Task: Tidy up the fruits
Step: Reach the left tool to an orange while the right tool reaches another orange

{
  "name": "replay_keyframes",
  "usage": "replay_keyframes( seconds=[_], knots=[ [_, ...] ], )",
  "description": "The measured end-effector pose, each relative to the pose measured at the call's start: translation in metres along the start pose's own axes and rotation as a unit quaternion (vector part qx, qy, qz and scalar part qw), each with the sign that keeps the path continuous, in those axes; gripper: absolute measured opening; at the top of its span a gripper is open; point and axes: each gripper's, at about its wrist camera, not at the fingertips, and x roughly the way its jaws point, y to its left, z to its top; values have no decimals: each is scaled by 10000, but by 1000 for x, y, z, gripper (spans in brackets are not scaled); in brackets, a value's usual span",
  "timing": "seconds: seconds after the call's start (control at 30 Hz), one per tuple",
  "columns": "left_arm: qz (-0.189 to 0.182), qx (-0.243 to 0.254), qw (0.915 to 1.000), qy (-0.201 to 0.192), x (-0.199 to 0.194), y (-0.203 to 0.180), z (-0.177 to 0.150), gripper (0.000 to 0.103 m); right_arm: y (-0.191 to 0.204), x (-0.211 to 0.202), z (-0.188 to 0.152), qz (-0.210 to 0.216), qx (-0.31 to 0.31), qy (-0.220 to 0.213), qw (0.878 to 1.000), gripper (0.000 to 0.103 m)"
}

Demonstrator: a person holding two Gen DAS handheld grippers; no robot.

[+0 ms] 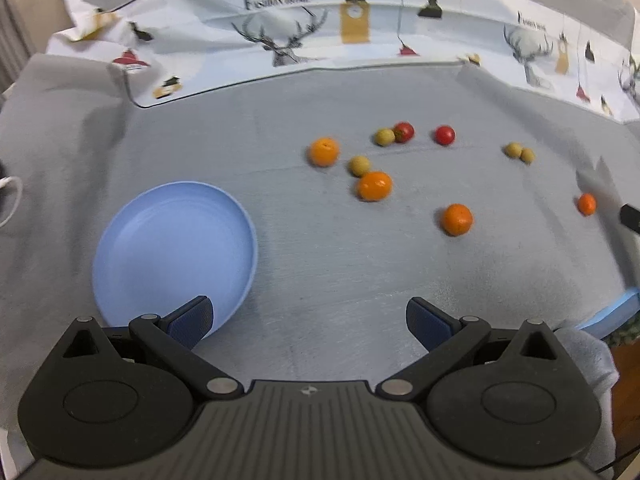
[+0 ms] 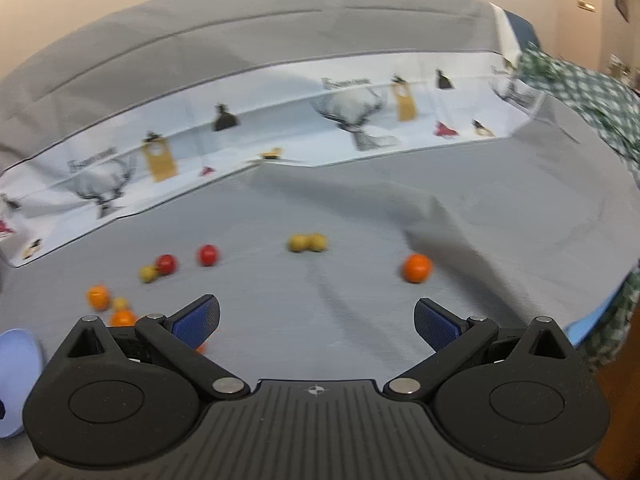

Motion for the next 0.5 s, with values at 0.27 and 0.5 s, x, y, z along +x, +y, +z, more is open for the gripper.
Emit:
replay_keyframes(
  seconds=[0.27, 0.5],
  knots=[
    [-138, 284, 9993, 210, 43, -38, 5, 103, -58, 44, -3, -430, 401, 284, 9979, 103],
    [-512, 314, 9974, 386, 91, -74, 26, 103, -87, 112, 2, -452, 529, 520, 9962, 103]
  ],
)
